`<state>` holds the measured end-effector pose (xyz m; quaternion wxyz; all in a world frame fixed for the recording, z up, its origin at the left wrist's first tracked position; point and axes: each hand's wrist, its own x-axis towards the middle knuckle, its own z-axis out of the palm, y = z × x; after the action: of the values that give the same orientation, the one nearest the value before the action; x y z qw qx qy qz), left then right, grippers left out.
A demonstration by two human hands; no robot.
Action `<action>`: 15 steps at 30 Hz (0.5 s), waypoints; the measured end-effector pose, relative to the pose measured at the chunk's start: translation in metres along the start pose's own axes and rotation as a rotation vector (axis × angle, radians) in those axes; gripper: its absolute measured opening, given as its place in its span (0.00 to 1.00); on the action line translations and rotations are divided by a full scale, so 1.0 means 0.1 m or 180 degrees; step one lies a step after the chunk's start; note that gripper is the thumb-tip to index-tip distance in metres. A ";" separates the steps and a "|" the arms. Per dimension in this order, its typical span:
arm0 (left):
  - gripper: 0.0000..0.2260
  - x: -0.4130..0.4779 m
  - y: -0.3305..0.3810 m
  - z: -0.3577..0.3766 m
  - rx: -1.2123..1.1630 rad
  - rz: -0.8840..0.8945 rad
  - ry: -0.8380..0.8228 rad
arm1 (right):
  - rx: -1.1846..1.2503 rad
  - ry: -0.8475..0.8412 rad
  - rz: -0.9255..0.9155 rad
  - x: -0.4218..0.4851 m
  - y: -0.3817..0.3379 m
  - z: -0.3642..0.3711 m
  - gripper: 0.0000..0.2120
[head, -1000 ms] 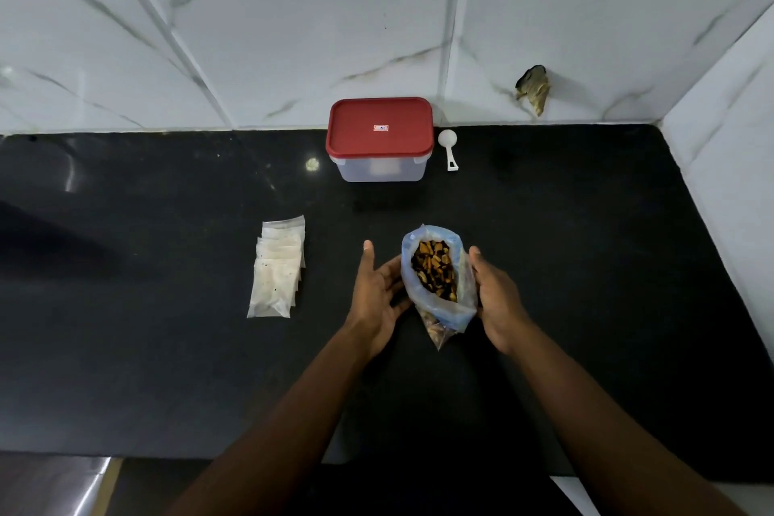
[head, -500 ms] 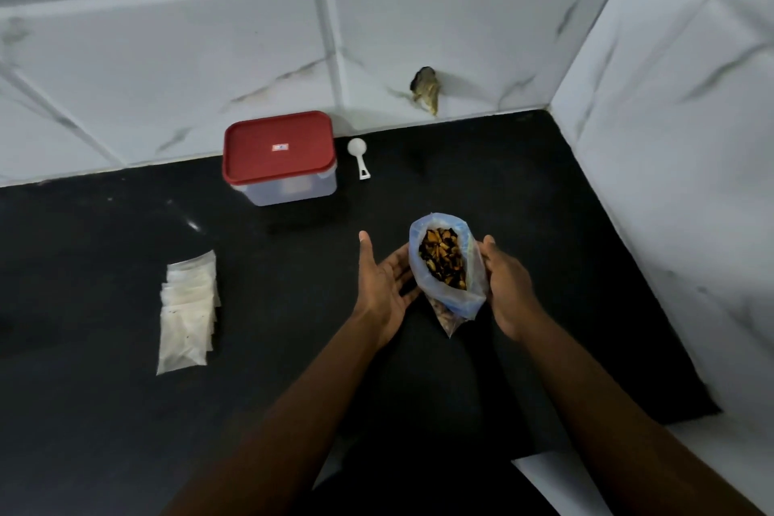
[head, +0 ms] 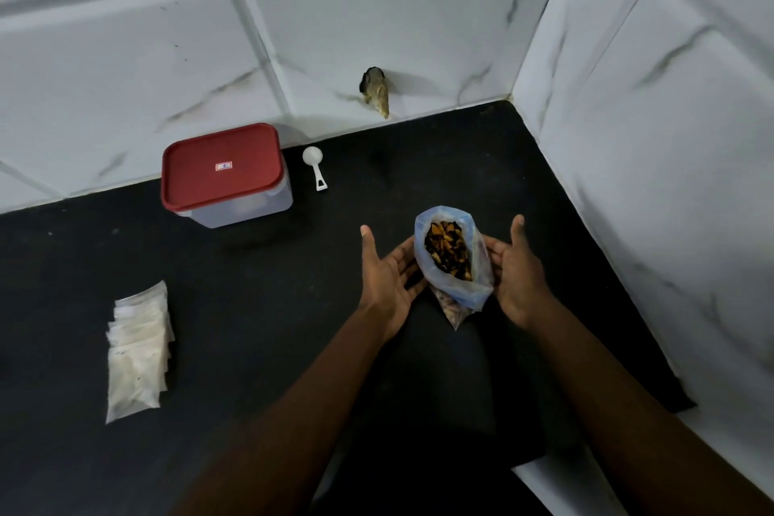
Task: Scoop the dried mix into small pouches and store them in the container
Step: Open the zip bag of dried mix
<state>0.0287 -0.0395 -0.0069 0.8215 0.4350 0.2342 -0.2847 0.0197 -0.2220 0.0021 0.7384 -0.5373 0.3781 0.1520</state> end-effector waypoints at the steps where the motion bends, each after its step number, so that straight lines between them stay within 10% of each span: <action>1: 0.45 0.03 0.01 0.01 -0.0012 -0.0014 -0.0019 | 0.0009 -0.0001 -0.0011 0.00 -0.02 -0.01 0.41; 15: 0.45 0.21 -0.02 0.21 -0.0168 -0.0013 -0.0020 | -0.0170 0.0071 -0.0205 0.22 -0.18 -0.16 0.43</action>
<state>0.0453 -0.0636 -0.0113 0.8329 0.4118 0.2400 -0.2814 0.0397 -0.2471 -0.0033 0.7240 -0.5704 0.3647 0.1322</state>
